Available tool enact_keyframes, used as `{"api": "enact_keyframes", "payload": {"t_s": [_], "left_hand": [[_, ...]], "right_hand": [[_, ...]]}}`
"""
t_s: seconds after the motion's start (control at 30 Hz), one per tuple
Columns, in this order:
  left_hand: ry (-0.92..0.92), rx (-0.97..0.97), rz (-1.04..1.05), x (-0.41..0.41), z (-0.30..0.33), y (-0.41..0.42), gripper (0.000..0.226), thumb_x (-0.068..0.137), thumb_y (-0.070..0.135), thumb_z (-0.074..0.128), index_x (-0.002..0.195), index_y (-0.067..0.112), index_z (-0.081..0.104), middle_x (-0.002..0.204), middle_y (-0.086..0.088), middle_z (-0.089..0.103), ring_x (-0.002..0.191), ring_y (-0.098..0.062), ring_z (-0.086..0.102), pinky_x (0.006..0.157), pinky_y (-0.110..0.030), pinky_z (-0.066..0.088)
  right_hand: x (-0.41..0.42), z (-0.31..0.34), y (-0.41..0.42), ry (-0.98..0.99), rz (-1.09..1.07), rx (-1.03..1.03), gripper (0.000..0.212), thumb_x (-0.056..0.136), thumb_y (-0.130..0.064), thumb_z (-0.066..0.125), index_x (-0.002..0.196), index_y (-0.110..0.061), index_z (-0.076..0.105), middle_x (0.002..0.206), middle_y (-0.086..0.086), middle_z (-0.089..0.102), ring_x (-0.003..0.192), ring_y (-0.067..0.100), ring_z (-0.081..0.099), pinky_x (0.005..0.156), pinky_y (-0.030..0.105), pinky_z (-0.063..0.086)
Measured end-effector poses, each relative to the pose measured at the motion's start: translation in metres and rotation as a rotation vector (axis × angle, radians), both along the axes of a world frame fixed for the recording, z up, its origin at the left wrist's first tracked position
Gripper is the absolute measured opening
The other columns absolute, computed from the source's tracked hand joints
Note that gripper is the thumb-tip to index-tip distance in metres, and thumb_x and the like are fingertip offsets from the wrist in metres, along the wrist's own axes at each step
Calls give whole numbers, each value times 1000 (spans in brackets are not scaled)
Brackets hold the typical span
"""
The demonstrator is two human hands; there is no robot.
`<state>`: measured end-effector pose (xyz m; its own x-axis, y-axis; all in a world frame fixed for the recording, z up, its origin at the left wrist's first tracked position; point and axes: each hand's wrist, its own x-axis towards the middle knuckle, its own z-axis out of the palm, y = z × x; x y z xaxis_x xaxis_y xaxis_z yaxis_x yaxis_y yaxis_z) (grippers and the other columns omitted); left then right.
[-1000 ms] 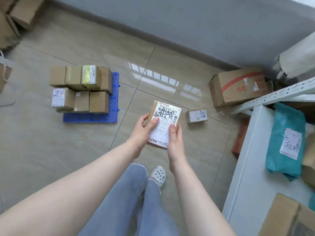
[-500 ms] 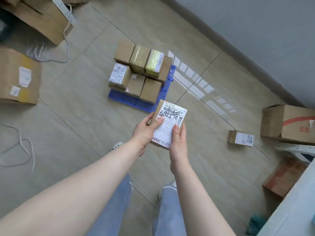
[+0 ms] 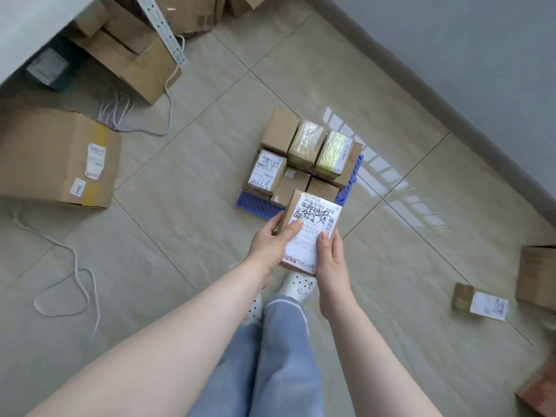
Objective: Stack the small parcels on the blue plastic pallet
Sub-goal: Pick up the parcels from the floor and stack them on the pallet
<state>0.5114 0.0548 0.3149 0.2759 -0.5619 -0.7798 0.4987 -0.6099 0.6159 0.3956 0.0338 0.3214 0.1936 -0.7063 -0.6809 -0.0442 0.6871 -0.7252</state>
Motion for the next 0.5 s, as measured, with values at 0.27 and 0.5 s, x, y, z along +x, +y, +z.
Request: {"api": "enact_keyframes", "payload": {"t_s": [0.27,0.5], "left_hand": [[-45,100,161,26,-40,-44,99,50,69,78,134,22,54,121,2,69,107,-13,68,100,-38,51],[237,351,395,24,-118,-78,49,80,42,75,114,10,64,102,-6,75,96,-25,70,79,-35,52]], "right_hand": [[35,-43,-63,-17,61,104,49,100,-36,49,147,-27,39,134,-5,62,117,11,63,99,33,51],[53,-131,-93,99,51,157,54,99,-44,47,149,-32,33,141,-8,54,117,6,60,87,20,49]]}}
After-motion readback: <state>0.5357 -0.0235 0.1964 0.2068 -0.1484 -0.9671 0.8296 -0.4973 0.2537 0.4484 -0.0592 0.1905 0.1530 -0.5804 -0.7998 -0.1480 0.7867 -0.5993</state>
